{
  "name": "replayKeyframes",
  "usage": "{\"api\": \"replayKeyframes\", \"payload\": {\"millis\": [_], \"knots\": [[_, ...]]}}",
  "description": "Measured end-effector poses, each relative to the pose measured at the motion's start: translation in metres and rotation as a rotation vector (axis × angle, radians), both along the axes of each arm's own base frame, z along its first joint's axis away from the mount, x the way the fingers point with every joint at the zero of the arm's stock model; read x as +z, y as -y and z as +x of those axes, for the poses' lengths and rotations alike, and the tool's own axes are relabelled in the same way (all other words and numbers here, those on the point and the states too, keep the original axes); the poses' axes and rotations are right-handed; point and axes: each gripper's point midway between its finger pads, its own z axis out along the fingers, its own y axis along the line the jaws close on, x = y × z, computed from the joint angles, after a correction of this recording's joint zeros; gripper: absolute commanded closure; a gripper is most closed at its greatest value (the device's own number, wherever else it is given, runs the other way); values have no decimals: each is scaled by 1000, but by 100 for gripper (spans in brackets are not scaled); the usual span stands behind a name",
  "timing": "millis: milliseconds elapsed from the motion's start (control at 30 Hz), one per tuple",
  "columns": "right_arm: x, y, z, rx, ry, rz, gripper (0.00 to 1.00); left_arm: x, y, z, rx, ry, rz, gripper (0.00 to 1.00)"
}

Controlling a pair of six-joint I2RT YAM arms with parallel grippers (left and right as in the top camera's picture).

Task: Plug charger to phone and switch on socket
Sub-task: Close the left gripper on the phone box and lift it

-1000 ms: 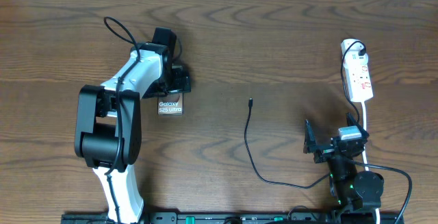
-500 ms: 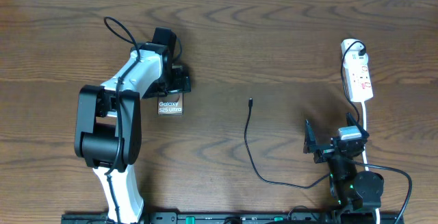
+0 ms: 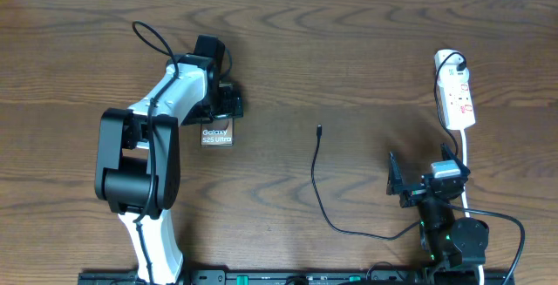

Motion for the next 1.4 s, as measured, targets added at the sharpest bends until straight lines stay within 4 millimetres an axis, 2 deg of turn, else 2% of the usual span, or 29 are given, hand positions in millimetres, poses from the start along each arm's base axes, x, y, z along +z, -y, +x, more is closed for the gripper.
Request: {"api": "replayKeyframes", "payload": {"millis": [1400], "knots": [[0, 0, 0, 0, 0, 0, 1, 0, 1, 5, 0, 19, -4, 1]]}}
